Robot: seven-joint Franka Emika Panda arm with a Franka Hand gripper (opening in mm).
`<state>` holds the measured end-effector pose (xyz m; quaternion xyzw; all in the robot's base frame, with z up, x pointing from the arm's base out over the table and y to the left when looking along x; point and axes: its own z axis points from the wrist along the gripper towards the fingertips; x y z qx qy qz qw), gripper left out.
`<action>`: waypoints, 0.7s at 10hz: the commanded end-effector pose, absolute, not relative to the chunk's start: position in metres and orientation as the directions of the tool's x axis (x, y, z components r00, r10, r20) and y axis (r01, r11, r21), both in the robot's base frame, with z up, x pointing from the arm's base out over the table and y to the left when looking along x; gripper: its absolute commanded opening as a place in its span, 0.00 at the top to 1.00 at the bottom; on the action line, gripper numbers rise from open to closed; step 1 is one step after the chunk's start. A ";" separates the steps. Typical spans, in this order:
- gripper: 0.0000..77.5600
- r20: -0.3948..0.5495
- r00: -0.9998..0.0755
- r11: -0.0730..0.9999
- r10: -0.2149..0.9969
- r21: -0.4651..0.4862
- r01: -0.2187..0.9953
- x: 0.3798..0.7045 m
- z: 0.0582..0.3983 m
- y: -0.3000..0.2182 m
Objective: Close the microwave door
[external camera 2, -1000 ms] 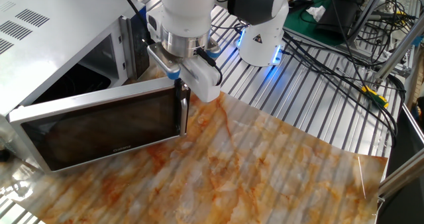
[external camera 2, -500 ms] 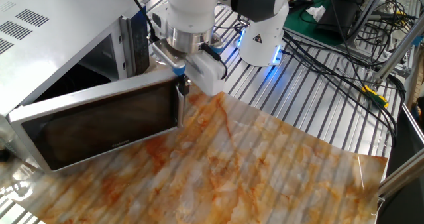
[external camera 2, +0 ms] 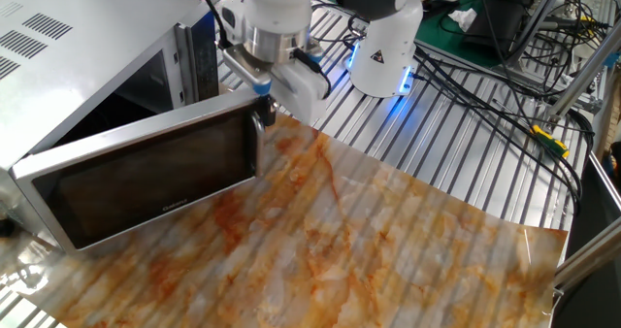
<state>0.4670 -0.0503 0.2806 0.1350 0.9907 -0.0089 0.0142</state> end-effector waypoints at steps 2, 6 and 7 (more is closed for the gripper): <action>1.00 -0.040 -0.968 0.968 0.248 -0.021 0.249 0.449 0.276 -0.063; 1.00 -0.039 -0.973 0.973 0.229 -0.022 0.230 0.434 0.278 -0.078; 1.00 -0.039 -0.974 0.974 0.224 -0.022 0.225 0.432 0.278 -0.081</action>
